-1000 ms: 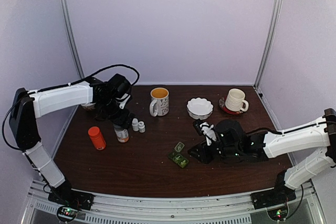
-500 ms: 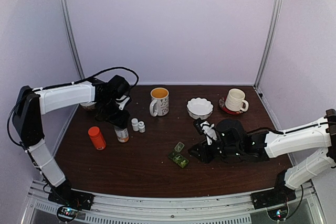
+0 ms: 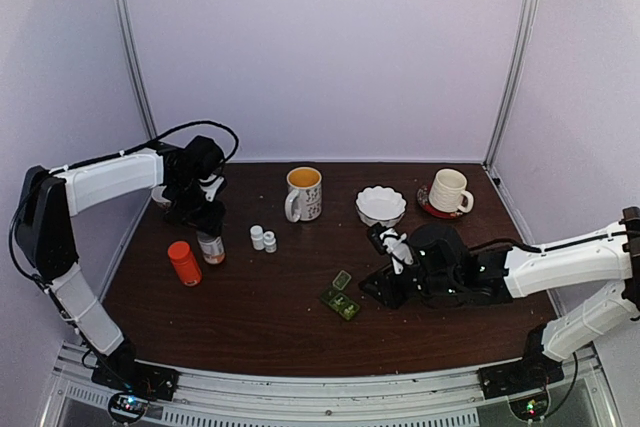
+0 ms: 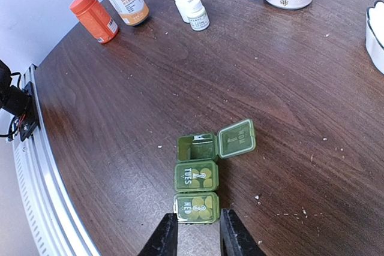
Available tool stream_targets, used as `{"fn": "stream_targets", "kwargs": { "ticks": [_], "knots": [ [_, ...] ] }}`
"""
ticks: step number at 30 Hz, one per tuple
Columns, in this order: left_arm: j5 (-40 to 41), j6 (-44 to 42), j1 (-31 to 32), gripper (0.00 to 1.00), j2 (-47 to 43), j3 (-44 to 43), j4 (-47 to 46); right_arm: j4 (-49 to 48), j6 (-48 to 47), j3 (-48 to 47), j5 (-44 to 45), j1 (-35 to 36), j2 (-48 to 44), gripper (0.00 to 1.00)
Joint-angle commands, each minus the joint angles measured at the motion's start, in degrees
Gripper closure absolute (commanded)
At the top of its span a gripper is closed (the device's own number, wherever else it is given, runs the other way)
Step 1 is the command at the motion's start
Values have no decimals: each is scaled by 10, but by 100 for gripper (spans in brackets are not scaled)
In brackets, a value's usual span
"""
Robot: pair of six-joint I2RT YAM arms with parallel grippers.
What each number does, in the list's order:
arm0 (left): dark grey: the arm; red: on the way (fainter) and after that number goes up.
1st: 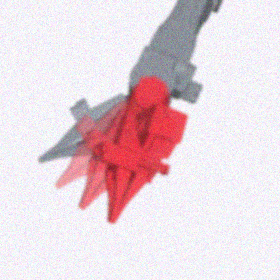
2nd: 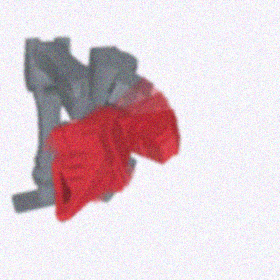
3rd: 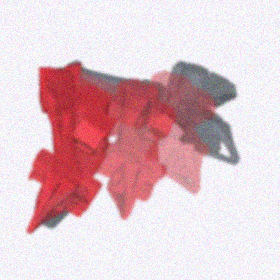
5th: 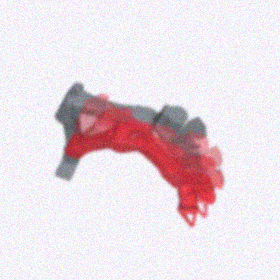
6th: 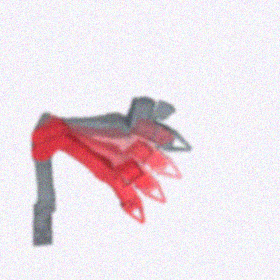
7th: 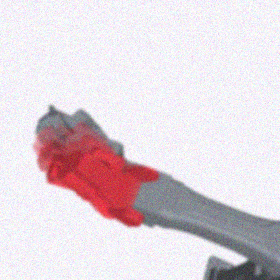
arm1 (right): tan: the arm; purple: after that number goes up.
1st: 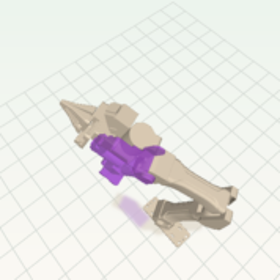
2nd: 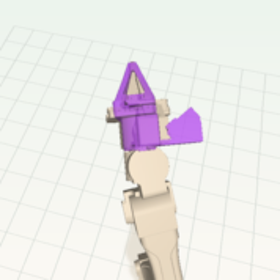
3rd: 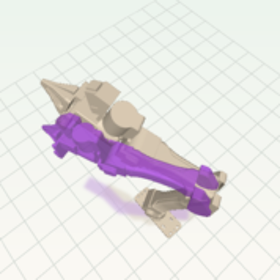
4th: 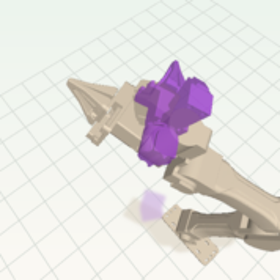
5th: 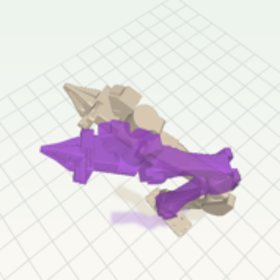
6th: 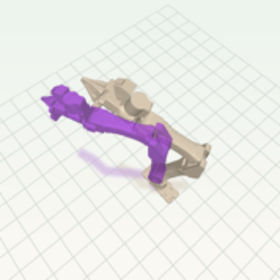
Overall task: Sort the pills into containers
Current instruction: Place the pill bottle at the center of the board, then pick up the pill bottle from the center of the board.
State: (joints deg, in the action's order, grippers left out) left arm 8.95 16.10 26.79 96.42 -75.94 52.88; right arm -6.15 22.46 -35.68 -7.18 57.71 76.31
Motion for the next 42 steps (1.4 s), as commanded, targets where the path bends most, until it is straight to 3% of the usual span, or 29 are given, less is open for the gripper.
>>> {"fn": "stream_targets", "kwargs": {
  "ticks": [1,5,11,13,16,20,33,42],
  "knots": [
    [-7,-11,-30,50,-22,20,-18,12,-16,-28,15,-3,-2,72],
    [11,-7,-46,49,-17,25,-19,14,-20,-35,15,-3,0,72],
    [-18,-6,-47,9,-23,17,-31,14,-21,-34,16,-4,2,74],
    [-18,-12,-46,3,-28,10,-32,21,-23,-34,20,-4,-2,73],
    [-18,-21,-46,3,-29,-11,-31,25,-23,-30,27,-4,-12,72],
    [-38,-43,-34,13,-14,-43,-38,26,-22,-27,31,-5,-15,71],
    [-56,-59,15,30,89,-158,-37,11,-13,-33,29,-5,-7,71],
    [-73,-67,25,35,141,-180,-49,10,-4,-27,33,-6,-10,71]
  ]
}}
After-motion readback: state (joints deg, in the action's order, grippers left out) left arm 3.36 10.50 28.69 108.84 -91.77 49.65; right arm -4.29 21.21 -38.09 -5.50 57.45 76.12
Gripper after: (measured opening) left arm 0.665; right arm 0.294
